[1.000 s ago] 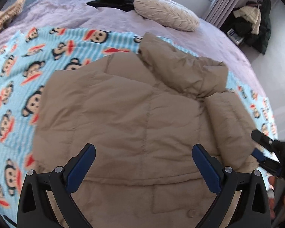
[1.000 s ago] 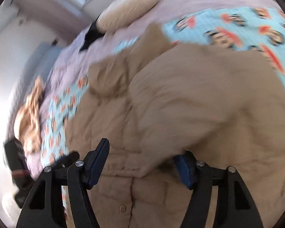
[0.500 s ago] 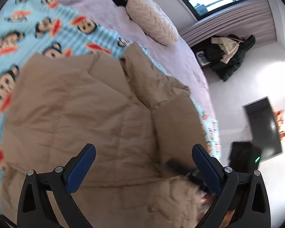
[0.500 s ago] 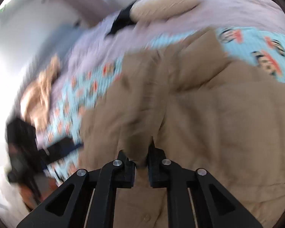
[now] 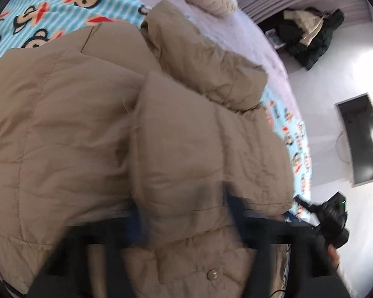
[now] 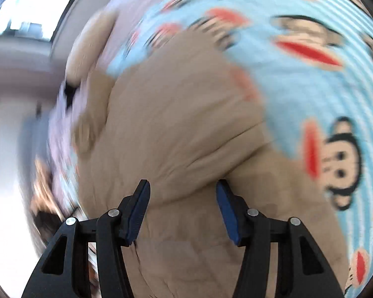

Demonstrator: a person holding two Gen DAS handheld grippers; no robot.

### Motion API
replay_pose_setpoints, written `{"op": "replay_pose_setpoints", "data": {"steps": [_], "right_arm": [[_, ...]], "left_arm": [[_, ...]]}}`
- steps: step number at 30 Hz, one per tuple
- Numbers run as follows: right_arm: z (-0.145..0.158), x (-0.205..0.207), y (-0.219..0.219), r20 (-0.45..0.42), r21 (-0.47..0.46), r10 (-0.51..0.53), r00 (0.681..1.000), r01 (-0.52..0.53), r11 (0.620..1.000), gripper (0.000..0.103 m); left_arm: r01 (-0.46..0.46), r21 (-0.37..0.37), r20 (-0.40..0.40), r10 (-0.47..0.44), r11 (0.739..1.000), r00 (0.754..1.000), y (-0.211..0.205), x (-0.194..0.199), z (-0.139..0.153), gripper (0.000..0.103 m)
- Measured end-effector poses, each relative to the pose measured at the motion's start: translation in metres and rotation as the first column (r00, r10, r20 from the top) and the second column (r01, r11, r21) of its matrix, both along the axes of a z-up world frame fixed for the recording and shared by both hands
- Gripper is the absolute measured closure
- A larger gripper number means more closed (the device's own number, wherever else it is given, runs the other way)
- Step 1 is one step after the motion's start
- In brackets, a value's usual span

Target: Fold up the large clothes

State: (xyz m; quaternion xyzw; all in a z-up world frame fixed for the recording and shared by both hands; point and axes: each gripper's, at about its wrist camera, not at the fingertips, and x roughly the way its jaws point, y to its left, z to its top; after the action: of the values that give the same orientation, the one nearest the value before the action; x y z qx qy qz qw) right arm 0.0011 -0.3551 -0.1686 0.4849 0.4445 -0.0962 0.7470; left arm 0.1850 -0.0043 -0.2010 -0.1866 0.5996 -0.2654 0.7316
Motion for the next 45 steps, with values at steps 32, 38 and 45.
{"op": "replay_pose_setpoints", "data": {"steps": [32, 38, 45], "right_arm": [[0.030, 0.049, 0.006, -0.086, -0.426, 0.213, 0.973, -0.229, 0.875, 0.090], [-0.004, 0.056, 0.005, -0.118, -0.473, 0.206, 0.971, -0.237, 0.848, 0.095], [0.022, 0.043, 0.006, -0.098, -0.451, 0.182, 0.978, -0.207, 0.868, 0.090]], "left_arm": [[-0.009, 0.336, 0.220, -0.069, 0.942, 0.973, 0.001, -0.003, 0.002, 0.087], [0.009, 0.354, 0.223, -0.094, 0.935, 0.970, -0.003, 0.007, -0.010, 0.087], [-0.043, 0.383, 0.240, -0.054, 0.923, 0.969, 0.008, -0.007, 0.019, 0.087]]}}
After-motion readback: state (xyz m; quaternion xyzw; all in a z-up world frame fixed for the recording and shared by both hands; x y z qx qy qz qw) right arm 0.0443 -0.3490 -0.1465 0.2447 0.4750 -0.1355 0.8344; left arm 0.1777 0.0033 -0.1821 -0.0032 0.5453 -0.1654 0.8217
